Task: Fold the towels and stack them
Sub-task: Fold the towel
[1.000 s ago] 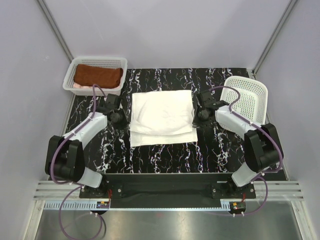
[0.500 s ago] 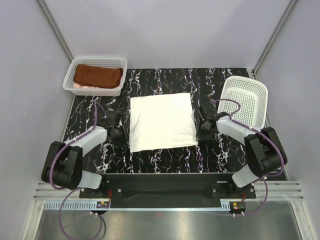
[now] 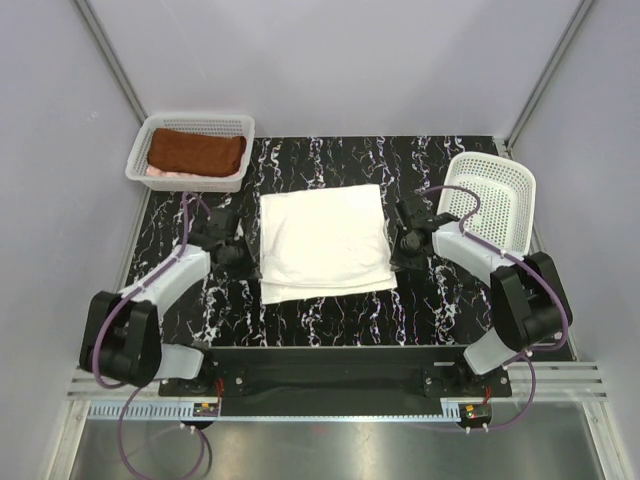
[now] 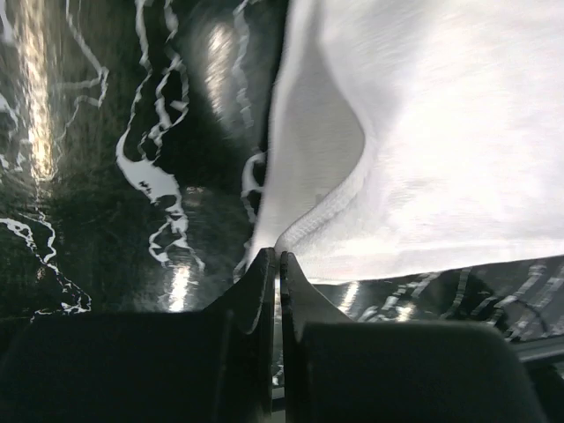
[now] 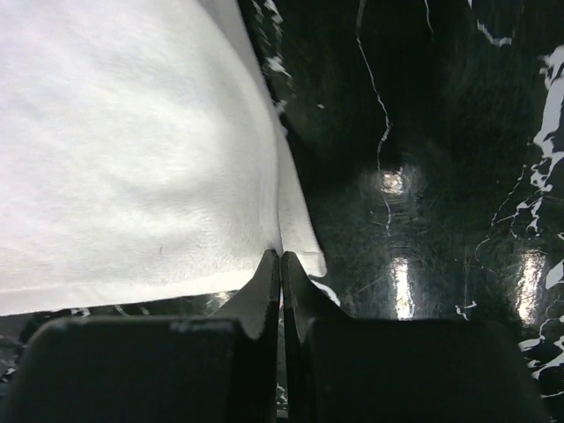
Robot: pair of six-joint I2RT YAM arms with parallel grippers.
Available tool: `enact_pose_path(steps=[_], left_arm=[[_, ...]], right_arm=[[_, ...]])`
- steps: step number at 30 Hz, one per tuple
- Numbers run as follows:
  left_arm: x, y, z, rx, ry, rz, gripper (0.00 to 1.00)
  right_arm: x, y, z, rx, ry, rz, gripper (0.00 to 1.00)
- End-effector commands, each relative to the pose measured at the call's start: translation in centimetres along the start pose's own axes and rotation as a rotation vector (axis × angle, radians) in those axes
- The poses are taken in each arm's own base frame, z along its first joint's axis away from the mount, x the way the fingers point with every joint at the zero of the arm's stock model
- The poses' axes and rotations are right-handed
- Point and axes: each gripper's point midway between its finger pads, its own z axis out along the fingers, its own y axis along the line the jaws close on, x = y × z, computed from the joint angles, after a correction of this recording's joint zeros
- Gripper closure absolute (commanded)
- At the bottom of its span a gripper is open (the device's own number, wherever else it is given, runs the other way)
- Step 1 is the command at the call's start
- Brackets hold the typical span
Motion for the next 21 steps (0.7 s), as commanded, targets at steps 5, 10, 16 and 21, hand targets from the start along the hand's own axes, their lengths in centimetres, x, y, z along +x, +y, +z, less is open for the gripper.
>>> enact_pose_path(steps=[5, 10, 16, 21], left_arm=[[0.3, -3.3, -3.7, 0.15, -0.08, 0.005, 1.0], [4.4, -1.3, 0.0, 0.139, -0.004, -0.028, 1.0], [5.7, 0.8, 2.0, 0.059, 0.01, -0.021, 1.0], [6.4, 1.3, 2.5, 0.06, 0.021, -0.025, 1.0]], right_arm=[[-0.9, -0.1, -2.1, -0.02, -0.079, -0.017, 1.0], [0.6, -0.8, 0.4, -0.021, -0.053, -0.01, 1.0], [0.7, -0.9, 1.2, -0.019, -0.055, -0.008, 1.0], [1.1, -1.2, 1.4, -0.012, -0.046, -0.009, 1.0]])
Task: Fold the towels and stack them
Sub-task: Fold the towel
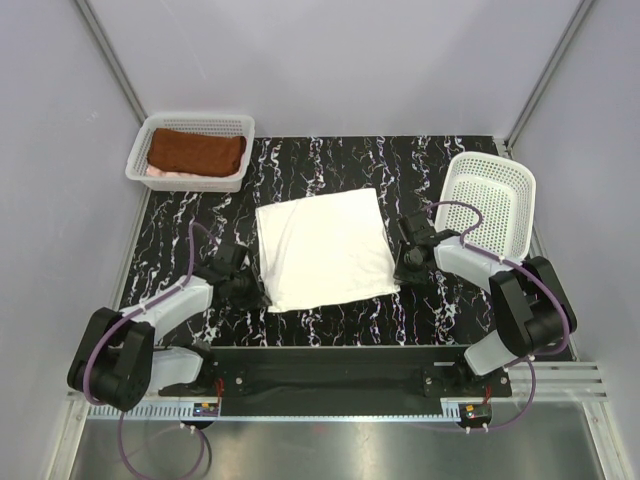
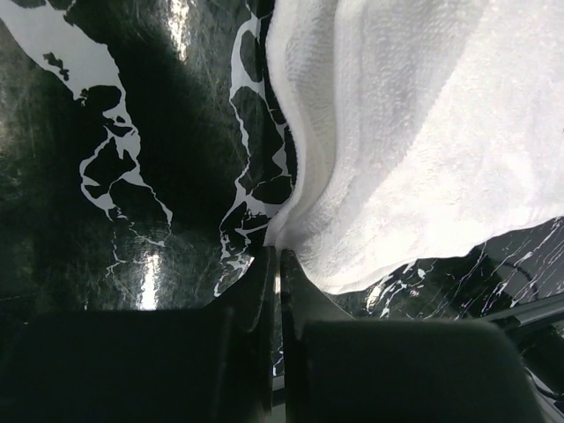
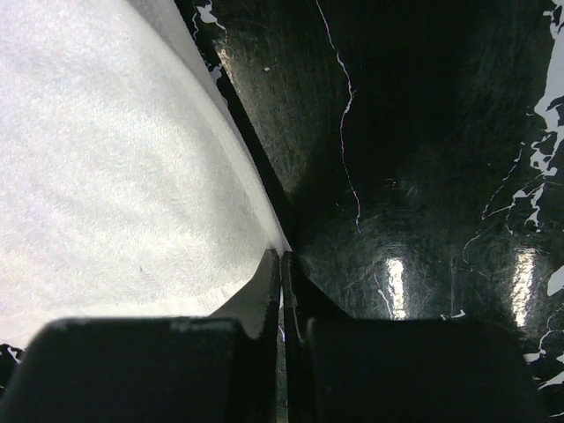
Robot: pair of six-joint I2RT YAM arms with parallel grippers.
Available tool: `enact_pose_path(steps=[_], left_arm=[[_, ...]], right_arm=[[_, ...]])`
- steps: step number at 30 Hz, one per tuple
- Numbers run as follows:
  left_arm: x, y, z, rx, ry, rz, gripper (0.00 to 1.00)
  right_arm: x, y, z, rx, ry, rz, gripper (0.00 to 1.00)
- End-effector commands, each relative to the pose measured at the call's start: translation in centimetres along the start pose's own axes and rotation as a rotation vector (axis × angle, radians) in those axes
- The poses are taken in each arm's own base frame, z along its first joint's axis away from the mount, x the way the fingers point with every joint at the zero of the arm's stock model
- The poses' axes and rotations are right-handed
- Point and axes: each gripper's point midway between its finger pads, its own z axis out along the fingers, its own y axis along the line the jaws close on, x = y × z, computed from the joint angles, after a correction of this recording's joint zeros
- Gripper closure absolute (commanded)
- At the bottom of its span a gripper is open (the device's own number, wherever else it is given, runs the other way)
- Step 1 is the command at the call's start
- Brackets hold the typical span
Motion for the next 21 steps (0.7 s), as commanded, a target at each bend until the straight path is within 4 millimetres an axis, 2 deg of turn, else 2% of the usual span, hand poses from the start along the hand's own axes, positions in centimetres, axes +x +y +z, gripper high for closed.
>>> enact_pose_path(steps=[1, 3, 5, 6, 7, 8, 9, 12, 13, 15, 16, 18, 19, 21], left_arm=[[0.1, 1.3, 0.9, -0.04, -0.021, 0.003, 1.0], [-0.6, 1.1, 0.2, -0.057, -0.043, 0.016, 1.0], [-1.3, 1.2, -1.2, -0.099, -0.055, 0.043, 1.0], [-3.1, 0.0, -2.4, -0.102, -0.111, 0.06, 1.0], [-3.8, -0.4, -3.2, -0.106, -0.133, 0.076, 1.0], [-3.9, -0.3, -4.1, -0.127, -0.131, 0.078, 1.0], [-5.1, -1.7, -5.6, -0.095, -0.181, 0.09, 1.0], [-5.0, -2.6, -7.5, -0.059, -0.191, 0.087, 1.0], [-4.2, -2.8, -7.3, -0.033, -0.17, 0.078, 1.0], [-3.1, -2.9, -6.9, 0.006, -0.146, 0.057, 1.0], [-1.9, -1.8, -5.8, -0.009, -0.112, 0.046, 1.0], [-1.1, -1.5, -4.7, 0.007, -0.093, 0.039, 1.0], [-0.4, -1.0, -4.0, 0.003, -0.07, 0.027, 1.0], [0.7, 0.1, -2.8, -0.008, -0.049, 0.019, 1.0]], right_arm=[[-0.7, 0.4, 0.2, -0.013, -0.034, 0.001, 1.0], [-0.8, 0.4, -0.3, -0.012, -0.031, -0.003, 1.0], [-2.6, 1.1, -1.8, -0.005, -0.071, -0.02, 1.0], [-2.6, 0.7, -2.5, 0.022, -0.056, -0.029, 1.0], [-4.2, 1.5, -3.8, 0.01, -0.093, -0.042, 1.0], [-4.8, 1.6, -4.5, 0.02, -0.104, -0.049, 1.0], [-4.7, 1.5, -5.3, 0.028, -0.094, -0.056, 1.0], [-5.1, 1.8, -6.7, 0.003, -0.117, -0.049, 1.0], [-4.2, 1.3, -6.3, 0.011, -0.103, -0.046, 1.0], [-3.8, 1.0, -5.9, 0.001, -0.117, -0.038, 1.0], [-2.7, 0.2, -5.0, 0.015, -0.094, -0.039, 1.0], [-2.4, 0.2, -3.8, 0.0, -0.095, -0.036, 1.0], [-1.5, -0.1, -3.0, 0.002, -0.075, -0.04, 1.0], [-1.2, 0.1, -2.2, -0.013, -0.064, -0.03, 1.0]])
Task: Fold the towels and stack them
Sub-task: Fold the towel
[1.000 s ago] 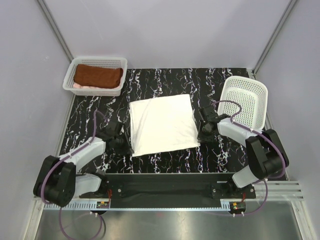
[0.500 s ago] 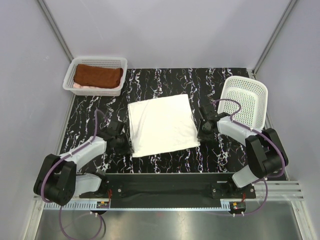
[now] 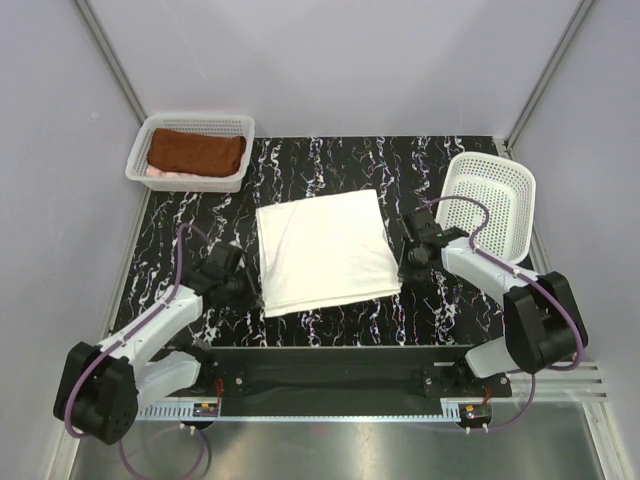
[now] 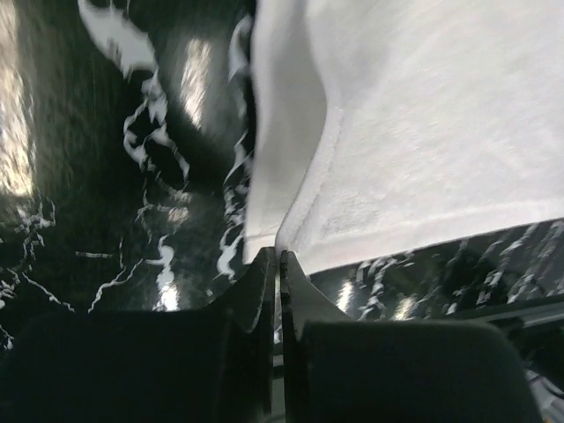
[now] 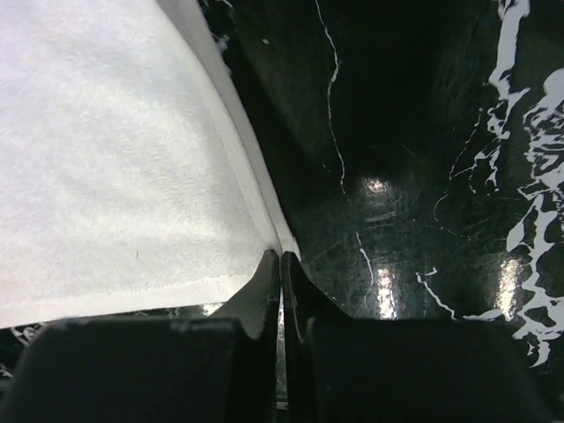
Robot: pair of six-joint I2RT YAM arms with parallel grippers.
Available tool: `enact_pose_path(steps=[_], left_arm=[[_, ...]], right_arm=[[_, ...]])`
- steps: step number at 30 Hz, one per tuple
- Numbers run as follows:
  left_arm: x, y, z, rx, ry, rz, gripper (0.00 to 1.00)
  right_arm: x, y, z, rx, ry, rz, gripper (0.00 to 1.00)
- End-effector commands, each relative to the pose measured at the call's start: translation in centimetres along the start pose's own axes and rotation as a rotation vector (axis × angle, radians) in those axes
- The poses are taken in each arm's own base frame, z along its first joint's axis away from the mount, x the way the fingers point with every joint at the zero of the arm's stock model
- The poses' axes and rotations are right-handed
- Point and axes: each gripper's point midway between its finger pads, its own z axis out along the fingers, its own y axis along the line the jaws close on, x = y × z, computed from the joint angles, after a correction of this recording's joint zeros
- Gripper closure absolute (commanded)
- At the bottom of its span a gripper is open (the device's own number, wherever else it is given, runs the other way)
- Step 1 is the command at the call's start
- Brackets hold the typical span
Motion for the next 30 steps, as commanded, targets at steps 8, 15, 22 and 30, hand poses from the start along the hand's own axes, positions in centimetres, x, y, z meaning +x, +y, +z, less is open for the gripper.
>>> enact_pose_path(steps=[8, 15, 22, 30], left_arm=[[4.5, 2.5, 2.9, -0.041, 0.103, -0.03, 1.0], [4.7, 1.9, 2.6, -0.014, 0.107, -0.024, 1.0], [1.5, -1.5, -1.0, 0.053, 0.013, -0.004, 1.0], [2.1, -4.7, -2.9, 0.168, 0.011, -0.063, 1.0]], right_arm=[[2.2, -1.6, 3.6, 0.045, 0.041, 0.016, 1.0], [2.5, -2.1, 3.5, 0.064, 0.04, 0.029, 0.97], [1.5, -1.6, 2.3, 0.052, 0.015, 0.021, 1.0], [-0.2, -0.8, 0.0, 0.033, -0.034, 0.021, 1.0]])
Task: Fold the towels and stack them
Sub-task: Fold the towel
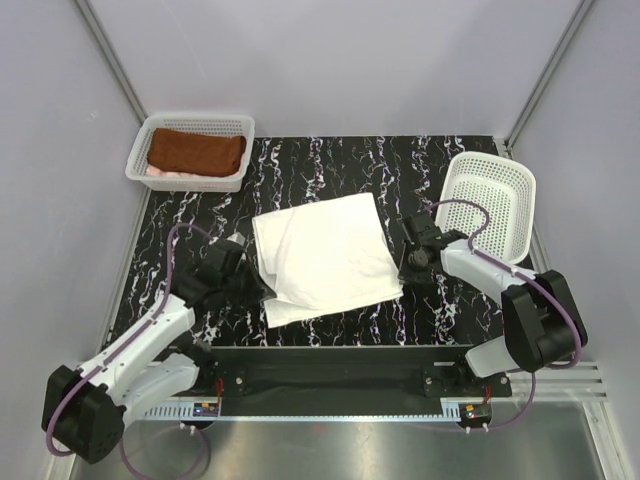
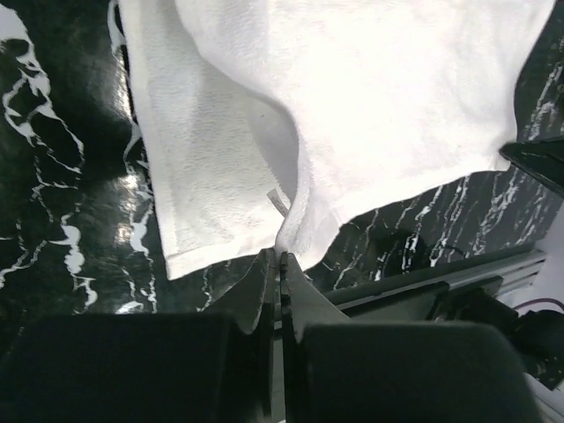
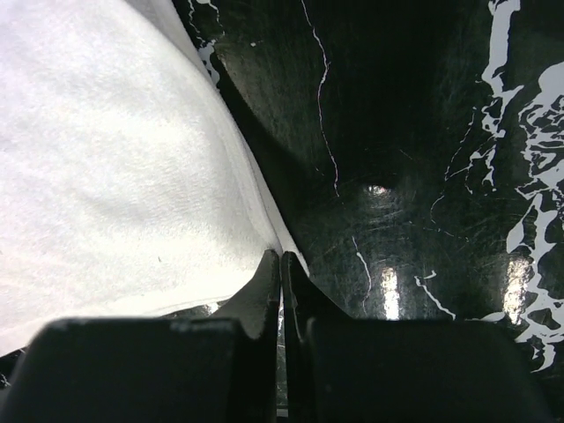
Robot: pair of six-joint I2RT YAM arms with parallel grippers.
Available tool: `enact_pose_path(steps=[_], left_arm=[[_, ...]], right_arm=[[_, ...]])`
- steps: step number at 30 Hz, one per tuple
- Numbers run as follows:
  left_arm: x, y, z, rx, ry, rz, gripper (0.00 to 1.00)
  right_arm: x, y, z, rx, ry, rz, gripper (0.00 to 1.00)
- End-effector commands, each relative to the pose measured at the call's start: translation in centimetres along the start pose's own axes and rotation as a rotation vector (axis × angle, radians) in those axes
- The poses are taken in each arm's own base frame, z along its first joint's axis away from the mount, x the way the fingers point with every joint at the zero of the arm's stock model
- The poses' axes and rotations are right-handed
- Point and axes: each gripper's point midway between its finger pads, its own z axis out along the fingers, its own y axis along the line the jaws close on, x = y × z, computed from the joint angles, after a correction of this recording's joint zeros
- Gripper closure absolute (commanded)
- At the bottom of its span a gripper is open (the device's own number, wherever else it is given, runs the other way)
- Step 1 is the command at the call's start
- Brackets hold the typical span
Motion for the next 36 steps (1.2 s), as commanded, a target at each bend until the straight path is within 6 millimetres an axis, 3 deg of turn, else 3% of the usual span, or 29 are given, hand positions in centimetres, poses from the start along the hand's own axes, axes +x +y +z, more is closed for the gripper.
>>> enact_pose_path(steps=[1, 3, 6, 12, 20, 22, 25, 27, 29, 32, 35, 36], left_arm=[[1.7, 0.1, 0.1, -0.013, 0.024, -0.034, 1.0], [4.4, 2.8, 1.8, -0.069, 0.098, -0.071, 1.0], [6.0, 4.0, 3.2, -0.093, 0.112, -0.066, 1.0], [6.6, 6.9, 3.9, -0.212, 0.085, -0.043, 1.0], [7.1, 8.1, 4.6, -0.251, 0.091, -0.034, 1.0], [7.4, 8.5, 4.4, -0.263, 0.099, -0.029, 1.0], [7.6, 8.5, 3.9, -0.26, 0.1, -0.031, 1.0], [6.7, 8.0, 3.2, -0.251, 0.05, -0.027, 1.0], [6.5, 8.8, 2.5, -0.293, 0.03, -0.02, 1.0], [6.8, 8.9, 2.3, -0.279, 0.031, -0.029, 1.0], [6.9, 8.1, 2.4, -0.249, 0.049, -0.026, 1.0], [6.9, 7.8, 2.4, -0.241, 0.054, -0.018, 0.96]], right_arm=[[-1.5, 0.1, -1.4, 0.004, -0.062, 0.003, 1.0], [-0.8, -0.2, -0.9, 0.007, -0.045, 0.009, 1.0], [-0.6, 0.0, -0.4, -0.006, -0.044, 0.019, 1.0], [-0.9, 0.6, -0.7, -0.03, -0.048, 0.004, 1.0], [-2.2, 0.5, -2.2, -0.004, -0.071, -0.001, 1.0], [-3.2, 0.6, -3.2, -0.002, -0.098, 0.004, 1.0], [-3.2, 0.3, -3.7, 0.009, -0.095, 0.013, 1.0], [-2.6, -0.2, -3.4, 0.02, -0.082, 0.018, 1.0], [-2.0, -0.3, -2.8, 0.011, -0.065, 0.023, 1.0], [-0.6, -0.5, -1.4, 0.002, -0.028, 0.035, 1.0], [0.3, -0.6, -0.7, -0.008, 0.0, 0.039, 0.98], [0.5, -0.6, -0.5, -0.006, 0.006, 0.043, 0.96]])
